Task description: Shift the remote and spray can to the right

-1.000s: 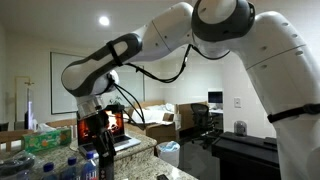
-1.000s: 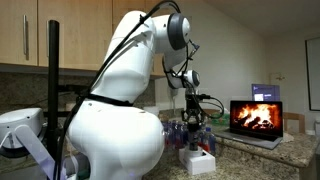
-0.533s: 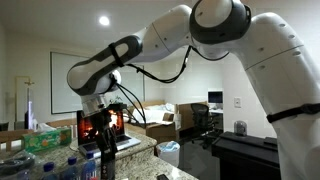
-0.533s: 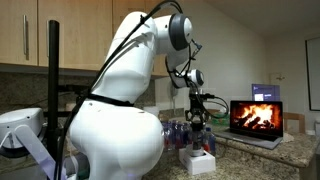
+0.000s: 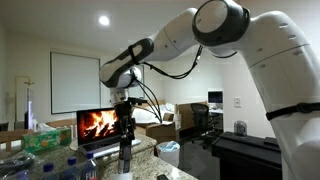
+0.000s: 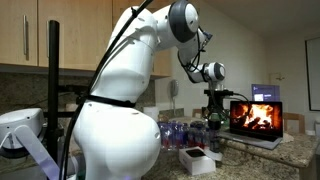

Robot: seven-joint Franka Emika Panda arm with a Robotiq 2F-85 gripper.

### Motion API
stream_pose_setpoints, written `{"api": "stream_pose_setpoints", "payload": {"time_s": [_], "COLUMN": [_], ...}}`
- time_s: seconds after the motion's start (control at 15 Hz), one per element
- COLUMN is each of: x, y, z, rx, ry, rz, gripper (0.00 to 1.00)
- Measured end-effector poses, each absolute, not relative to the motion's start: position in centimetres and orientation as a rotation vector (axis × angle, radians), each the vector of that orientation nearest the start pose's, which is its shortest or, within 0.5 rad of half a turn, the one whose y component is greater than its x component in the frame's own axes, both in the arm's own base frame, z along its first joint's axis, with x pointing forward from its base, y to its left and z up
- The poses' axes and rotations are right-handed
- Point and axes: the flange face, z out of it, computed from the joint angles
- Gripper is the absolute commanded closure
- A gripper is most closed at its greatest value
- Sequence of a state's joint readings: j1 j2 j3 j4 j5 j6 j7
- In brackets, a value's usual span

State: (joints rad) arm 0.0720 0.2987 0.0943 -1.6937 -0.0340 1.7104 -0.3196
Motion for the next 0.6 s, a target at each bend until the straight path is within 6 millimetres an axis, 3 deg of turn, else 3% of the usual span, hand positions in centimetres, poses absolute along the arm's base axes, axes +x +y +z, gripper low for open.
{"api": "stream_pose_setpoints", "payload": {"time_s": [0.27, 0.6], "x": [60.8, 60.8], "y": [3.9, 0.7], "z": [39.9, 38.9], "rx": [-3.045, -3.065], "ry": [-0.518, -0.363], "rz": [0.448, 0.487], "gripper": [0.71, 0.71]}}
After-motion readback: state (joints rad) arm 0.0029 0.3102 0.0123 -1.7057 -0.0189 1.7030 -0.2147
